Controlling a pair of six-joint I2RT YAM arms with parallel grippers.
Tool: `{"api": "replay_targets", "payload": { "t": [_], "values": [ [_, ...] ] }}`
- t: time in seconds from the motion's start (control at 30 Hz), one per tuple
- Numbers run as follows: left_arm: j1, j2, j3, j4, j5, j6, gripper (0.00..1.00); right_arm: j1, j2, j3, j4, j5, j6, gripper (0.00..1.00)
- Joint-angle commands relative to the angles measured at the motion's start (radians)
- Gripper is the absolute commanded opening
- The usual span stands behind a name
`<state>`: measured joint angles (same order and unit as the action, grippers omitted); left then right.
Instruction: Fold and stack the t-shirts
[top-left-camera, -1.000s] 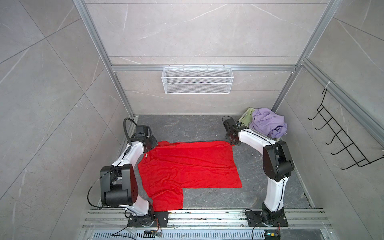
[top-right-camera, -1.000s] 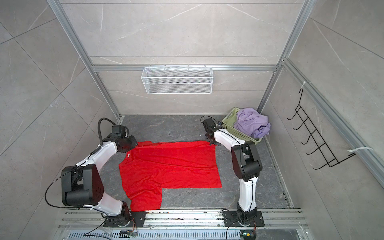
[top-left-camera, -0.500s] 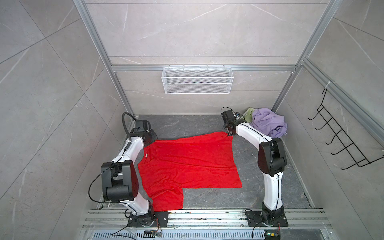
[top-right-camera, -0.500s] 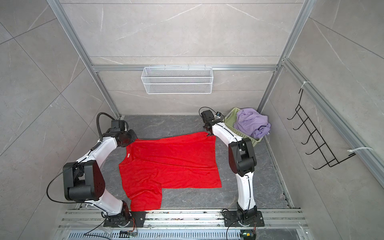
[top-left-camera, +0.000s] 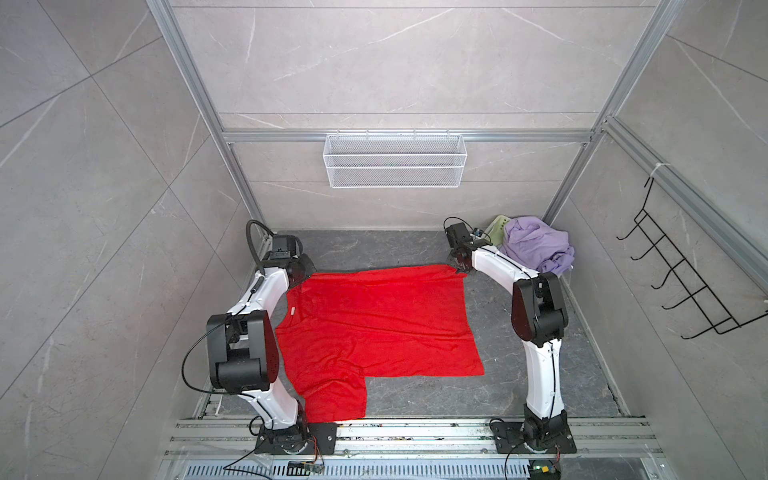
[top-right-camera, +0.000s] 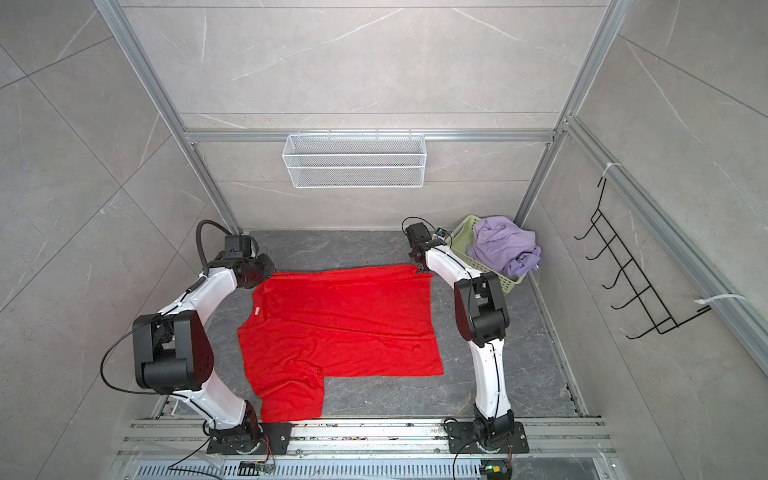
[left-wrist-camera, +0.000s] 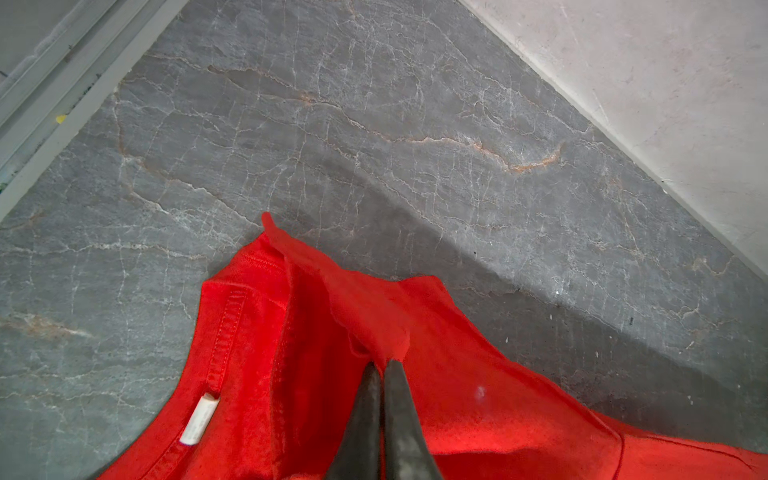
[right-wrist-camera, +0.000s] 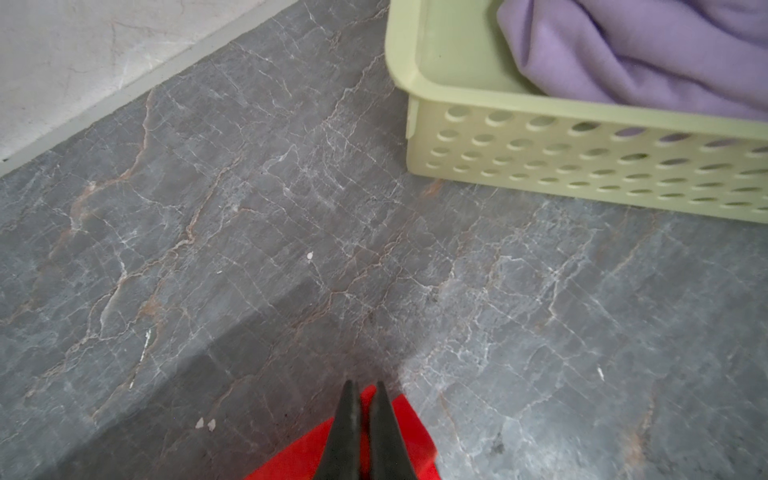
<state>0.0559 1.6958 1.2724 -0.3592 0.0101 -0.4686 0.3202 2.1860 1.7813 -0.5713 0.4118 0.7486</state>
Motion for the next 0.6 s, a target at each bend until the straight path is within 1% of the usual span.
{"api": "replay_targets", "payload": {
  "t": [0.0, 0.13, 0.33, 0.57],
  "values": [
    [0.005, 0.002, 0.056, 0.022, -0.006, 0.033, 0.00, -0.007, 0.006, 0.044, 0.000, 0.016, 0.015, 0.00],
    [0.005, 0.006, 0.073, 0.023, -0.009, 0.038, 0.00, -0.009, -0.008, 0.042, -0.002, 0.024, 0.011, 0.00],
    [0.005, -0.021, 0.057, -0.013, -0.010, 0.038, 0.00, -0.009, -0.045, -0.011, 0.007, 0.023, 0.014, 0.00],
    [0.004, -0.113, -0.068, -0.041, -0.034, 0.006, 0.00, -0.003, -0.090, -0.124, 0.016, 0.008, 0.054, 0.00]
  ]
}}
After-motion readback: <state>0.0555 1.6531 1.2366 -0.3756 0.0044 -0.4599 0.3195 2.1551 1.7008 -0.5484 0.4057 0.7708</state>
